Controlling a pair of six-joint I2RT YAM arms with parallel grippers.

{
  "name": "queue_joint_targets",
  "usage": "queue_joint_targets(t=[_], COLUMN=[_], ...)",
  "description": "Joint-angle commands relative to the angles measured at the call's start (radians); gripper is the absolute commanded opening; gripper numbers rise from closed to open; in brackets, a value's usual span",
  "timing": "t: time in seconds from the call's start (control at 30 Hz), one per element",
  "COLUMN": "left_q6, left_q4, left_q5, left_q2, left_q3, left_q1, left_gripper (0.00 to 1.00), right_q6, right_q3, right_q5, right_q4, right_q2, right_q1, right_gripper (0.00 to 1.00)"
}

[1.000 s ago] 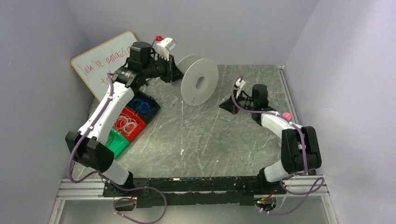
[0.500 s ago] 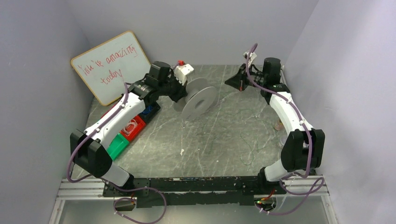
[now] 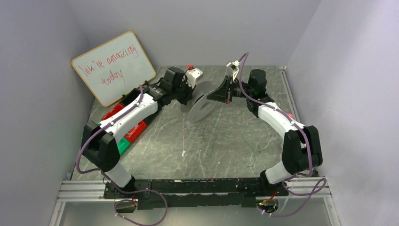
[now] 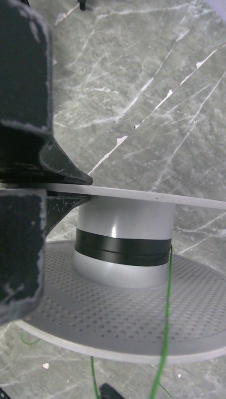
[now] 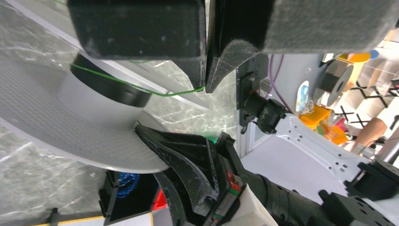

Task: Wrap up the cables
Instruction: Wrap the cable around the cable reel.

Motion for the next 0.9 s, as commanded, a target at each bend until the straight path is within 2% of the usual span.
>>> queue_joint_targets(t=[0.0, 0.17, 0.3, 0.5, 0.63, 0.87], left_q6=[-0.087, -0.159, -0.206, -0.323, -0.380, -0.481], left_q4=[0.034, 0.027, 0.006, -0.045, -0.051, -0.084], left_q5=[-0.155, -0.173, -0.153, -0.161, -0.180, -0.060], left_q2=[0.030, 0.052, 0.058, 0.055, 0.043, 0.036], left_q3=[0.053, 0.064, 0.082, 0.142, 0.172, 0.249], left_q1=[0.029, 0.028, 0.030, 0.029, 0.034, 0.093], left_gripper=[0.02, 0.02, 0.02, 0.02, 0.02, 0.02], right_q6=[0.237, 0.165, -0.017, -0.218, -0.282, -0.340], right_q3=[0.000, 0.007, 0.024, 0.027, 0.019, 0.023], right_q5=[-0.170, -0.138, -0.096, -0.068, -0.078, -0.133], right_q4=[0.338, 0.277, 0.066, -0.103, -0.147, -0.192], right_q2=[-0.036, -0.019, -0.016, -0.016, -0.010, 0.038], right_q1=[0.061, 0.139, 0.172, 0.194, 0.221, 0.258], right_gripper=[0.05, 0.06, 0.08, 0.11, 0.11, 0.12])
